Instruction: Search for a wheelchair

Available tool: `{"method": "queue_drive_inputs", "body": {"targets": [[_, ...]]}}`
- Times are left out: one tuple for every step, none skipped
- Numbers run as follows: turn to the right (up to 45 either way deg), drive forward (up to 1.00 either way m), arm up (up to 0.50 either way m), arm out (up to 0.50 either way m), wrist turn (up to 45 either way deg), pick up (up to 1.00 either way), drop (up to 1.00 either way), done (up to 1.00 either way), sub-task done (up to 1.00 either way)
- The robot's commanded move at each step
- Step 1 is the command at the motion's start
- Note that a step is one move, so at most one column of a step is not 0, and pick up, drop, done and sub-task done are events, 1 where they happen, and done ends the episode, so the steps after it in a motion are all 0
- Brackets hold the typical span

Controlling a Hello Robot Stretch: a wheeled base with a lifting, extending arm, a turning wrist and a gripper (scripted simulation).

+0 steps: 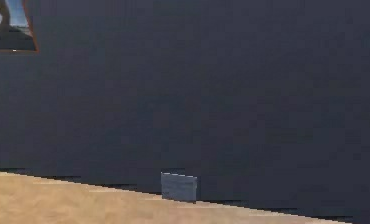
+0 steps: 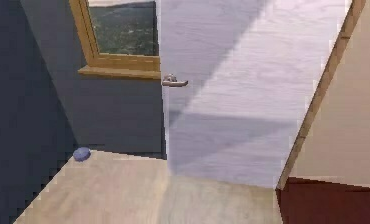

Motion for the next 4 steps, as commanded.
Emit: {"method": "queue_drive_inputs", "body": {"targets": [[0.0,0.55,0.00,0.00,0.0,0.00,0.00,0.00,0.00],[-45.0,0.00,0.00,0.00,0.0,0.00,0.00,0.00,0.00],[-27.0,0.00,0.00,0.00,0.0,0.00,0.00,0.00,0.00],[0.0,0.15,0.00,0.00,0.0,0.00,0.00,0.00,0.00]]}}
